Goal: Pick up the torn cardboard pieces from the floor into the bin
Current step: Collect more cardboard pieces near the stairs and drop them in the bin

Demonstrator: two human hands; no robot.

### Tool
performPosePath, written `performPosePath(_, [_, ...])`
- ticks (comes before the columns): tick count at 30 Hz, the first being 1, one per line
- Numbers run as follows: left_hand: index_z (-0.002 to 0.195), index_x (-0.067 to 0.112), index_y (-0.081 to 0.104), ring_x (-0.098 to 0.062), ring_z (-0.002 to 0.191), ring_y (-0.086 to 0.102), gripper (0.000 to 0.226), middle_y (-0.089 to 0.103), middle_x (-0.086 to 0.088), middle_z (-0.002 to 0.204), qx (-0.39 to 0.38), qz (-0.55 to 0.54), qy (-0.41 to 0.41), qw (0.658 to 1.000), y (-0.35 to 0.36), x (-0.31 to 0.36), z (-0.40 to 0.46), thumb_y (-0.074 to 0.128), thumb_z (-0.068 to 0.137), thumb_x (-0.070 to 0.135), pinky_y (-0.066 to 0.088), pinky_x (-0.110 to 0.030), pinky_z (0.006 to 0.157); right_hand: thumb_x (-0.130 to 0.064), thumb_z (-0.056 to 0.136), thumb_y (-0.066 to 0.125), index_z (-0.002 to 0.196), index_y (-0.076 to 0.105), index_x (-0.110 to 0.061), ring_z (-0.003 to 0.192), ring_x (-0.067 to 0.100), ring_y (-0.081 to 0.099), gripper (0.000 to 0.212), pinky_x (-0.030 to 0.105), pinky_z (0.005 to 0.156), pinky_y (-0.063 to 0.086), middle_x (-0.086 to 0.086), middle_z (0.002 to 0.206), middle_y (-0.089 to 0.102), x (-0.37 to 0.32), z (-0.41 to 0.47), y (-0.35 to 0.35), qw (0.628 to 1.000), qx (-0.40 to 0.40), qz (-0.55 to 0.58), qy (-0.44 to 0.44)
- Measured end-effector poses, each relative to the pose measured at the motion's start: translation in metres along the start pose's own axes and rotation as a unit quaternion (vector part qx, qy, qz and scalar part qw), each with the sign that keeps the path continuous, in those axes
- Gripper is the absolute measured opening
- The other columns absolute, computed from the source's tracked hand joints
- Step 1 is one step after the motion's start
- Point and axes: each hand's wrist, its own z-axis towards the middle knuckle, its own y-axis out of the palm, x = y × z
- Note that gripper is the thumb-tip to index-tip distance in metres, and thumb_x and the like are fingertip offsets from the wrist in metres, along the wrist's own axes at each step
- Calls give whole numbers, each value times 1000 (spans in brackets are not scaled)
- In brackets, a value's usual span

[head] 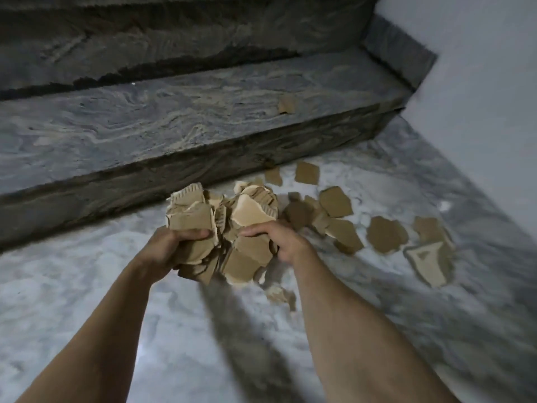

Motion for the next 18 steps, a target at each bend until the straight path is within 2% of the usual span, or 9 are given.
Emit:
performPosePath(1, [107, 3, 72, -29, 72, 68, 70, 74, -18, 97, -21, 1, -8, 1000, 17, 13, 6, 90, 45, 33, 42, -26, 50, -17, 74, 81, 76, 82, -16, 83, 24, 70, 2, 37, 82, 55, 3, 83, 78, -8, -8, -16, 1000, -2, 22, 14])
performPosePath(3, [116, 1, 70, -37, 91, 70, 71, 74, -20, 110, -59, -10, -27, 998, 53, 42, 10, 90, 51, 22, 53, -34, 67, -15, 86, 71, 73, 80, -19, 71, 19, 68, 16, 29, 68, 53, 0, 73, 76, -20, -31, -52, 997, 3, 65, 44])
performPosePath(5, [118, 3, 70, -39, 102, 70, 67, 73, -19, 114, -90, -3, -49, 995, 90, 73, -1, 88, 55, 14, 55, -41, 82, -18, 82, 75, 74, 81, -19, 76, 19, 70, 9, 27, 74, 54, 0, 77, 77, -32, -71, -83, 994, 21, 87, 66])
performPosePath(6, [118, 3, 70, -39, 103, 70, 67, 73, -19, 114, -109, 11, -63, 992, 109, 89, -10, 88, 54, 14, 54, -42, 84, -20, 73, 81, 77, 82, -17, 84, 21, 70, 5, 29, 82, 54, 1, 84, 78, -39, -94, -97, 992, 42, 99, 65])
performPosePath(7, [118, 4, 70, -39, 102, 70, 70, 73, -19, 114, -132, 23, -76, 988, 128, 105, -22, 89, 51, 16, 55, -42, 83, -20, 65, 85, 85, 82, -14, 92, 21, 70, 21, 30, 88, 53, 2, 92, 78, -45, -119, -111, 990, 62, 105, 66])
performPosePath(11, [107, 3, 74, -36, 92, 71, 58, 74, -20, 109, -183, 44, -128, 974, 199, 176, -91, 87, 51, 13, 58, -39, 70, -5, 73, 79, 100, 77, -3, 100, 29, 70, 27, 36, 85, 53, 13, 106, 75, -76, -238, -153, 979, 112, 164, 42])
performPosePath(14, [112, -2, 71, -40, 98, 71, 62, 73, -23, 111, -217, 62, -148, 963, 240, 232, -155, 88, 55, 14, 59, -47, 83, -2, 67, 79, 119, 68, -8, 101, 34, 69, 54, 42, 82, 58, 16, 109, 73, -105, -337, -168, 966, 129, 224, -1])
performPosePath(16, [116, -4, 69, -43, 99, 71, 59, 72, -25, 113, -256, 94, -157, 949, 267, 277, -206, 86, 62, 12, 59, -49, 86, -6, 63, 81, 120, 67, -12, 101, 34, 70, 59, 45, 83, 58, 15, 109, 74, -126, -413, -173, 958, 147, 245, -8])
performPosePath(18, [112, -6, 70, -40, 91, 70, 54, 72, -25, 111, -285, 122, -156, 938, 289, 319, -256, 86, 63, 10, 60, -42, 75, -5, 64, 82, 118, 69, -12, 97, 33, 72, 56, 42, 79, 58, 15, 108, 75, -142, -490, -171, 946, 172, 273, -20])
